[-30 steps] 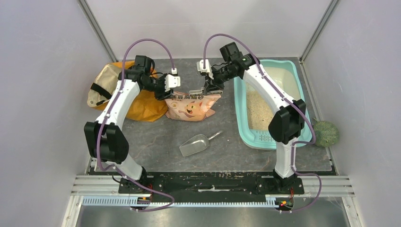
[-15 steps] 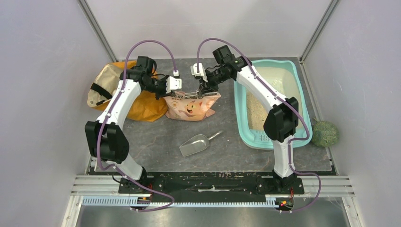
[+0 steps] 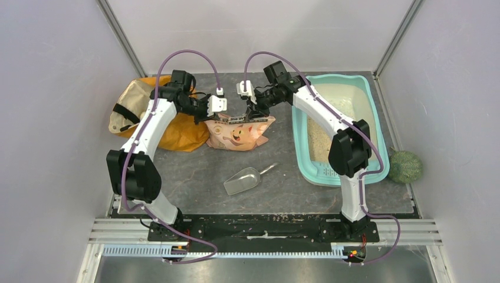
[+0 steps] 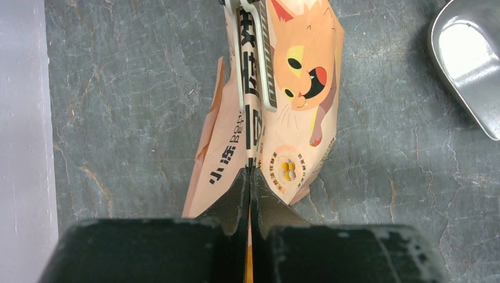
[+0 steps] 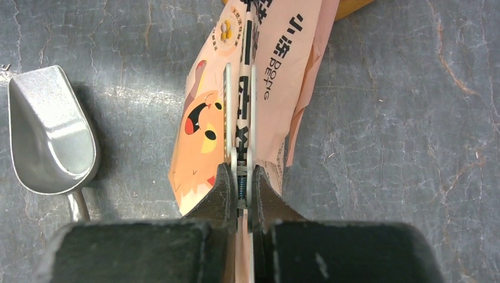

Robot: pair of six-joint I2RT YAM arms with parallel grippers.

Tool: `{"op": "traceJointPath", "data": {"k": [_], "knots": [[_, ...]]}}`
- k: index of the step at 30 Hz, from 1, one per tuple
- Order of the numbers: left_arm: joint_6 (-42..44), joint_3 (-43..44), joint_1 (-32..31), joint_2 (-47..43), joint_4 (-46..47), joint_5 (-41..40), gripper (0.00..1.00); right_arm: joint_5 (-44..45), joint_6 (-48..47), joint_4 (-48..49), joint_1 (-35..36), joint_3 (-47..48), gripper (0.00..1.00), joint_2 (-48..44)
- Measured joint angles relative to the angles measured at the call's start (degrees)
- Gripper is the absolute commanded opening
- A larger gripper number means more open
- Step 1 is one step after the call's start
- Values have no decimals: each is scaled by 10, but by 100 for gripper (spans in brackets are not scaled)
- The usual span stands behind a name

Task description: Fill the litter box with clean litter

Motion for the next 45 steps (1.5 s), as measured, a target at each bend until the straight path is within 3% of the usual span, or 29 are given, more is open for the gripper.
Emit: {"op": "traceJointPath", "data": {"k": [23, 45], "knots": [[0, 0, -3, 1, 0, -8, 2, -10, 47, 128, -5, -89, 0, -12], [0, 0, -5, 1, 3, -9, 2, -63, 61, 141, -50, -126, 0, -23]]}}
